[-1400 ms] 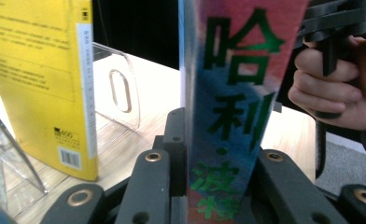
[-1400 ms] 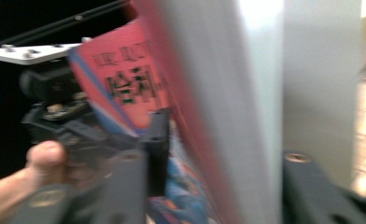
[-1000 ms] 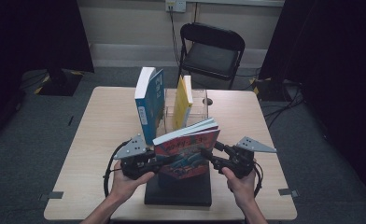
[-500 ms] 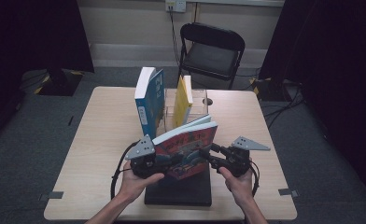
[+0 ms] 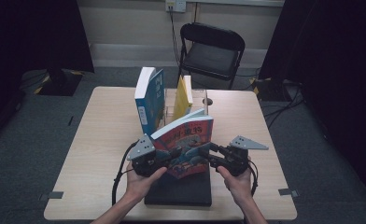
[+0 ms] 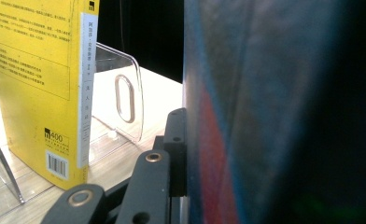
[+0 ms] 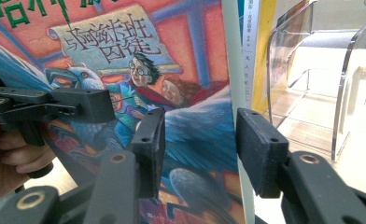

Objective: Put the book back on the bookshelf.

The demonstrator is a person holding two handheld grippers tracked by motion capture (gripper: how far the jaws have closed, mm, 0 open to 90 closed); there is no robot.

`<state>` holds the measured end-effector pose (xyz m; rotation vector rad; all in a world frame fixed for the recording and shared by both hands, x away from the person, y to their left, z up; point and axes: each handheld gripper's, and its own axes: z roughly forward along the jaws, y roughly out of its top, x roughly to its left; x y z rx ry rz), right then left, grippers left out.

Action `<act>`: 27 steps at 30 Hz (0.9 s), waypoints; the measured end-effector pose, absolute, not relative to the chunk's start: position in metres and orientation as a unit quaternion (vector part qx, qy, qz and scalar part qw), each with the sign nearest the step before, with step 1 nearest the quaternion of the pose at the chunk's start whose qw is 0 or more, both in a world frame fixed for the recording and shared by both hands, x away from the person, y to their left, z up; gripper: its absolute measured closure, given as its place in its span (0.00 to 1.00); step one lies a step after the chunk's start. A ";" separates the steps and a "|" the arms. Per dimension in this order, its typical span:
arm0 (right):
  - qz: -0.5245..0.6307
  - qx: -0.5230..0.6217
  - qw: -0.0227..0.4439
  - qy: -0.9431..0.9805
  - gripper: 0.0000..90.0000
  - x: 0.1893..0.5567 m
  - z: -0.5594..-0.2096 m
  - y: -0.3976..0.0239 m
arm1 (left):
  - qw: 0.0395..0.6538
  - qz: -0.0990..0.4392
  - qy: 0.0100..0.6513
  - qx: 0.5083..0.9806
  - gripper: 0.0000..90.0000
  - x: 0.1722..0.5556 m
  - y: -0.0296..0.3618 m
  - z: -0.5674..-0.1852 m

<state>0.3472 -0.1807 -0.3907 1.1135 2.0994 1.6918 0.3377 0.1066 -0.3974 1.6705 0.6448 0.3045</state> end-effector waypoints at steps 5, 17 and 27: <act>0.569 0.381 0.103 0.721 0.48 0.347 -0.394 -0.185 | 0.609 0.141 0.294 0.723 0.83 0.335 0.109 -0.396; 0.498 0.429 0.120 0.744 0.41 0.339 -0.420 -0.222 | 0.592 0.165 0.359 0.703 0.83 0.335 0.146 -0.392; 0.425 0.465 0.142 0.764 0.31 0.340 -0.452 -0.253 | 0.577 0.209 0.408 0.676 0.83 0.348 0.150 -0.383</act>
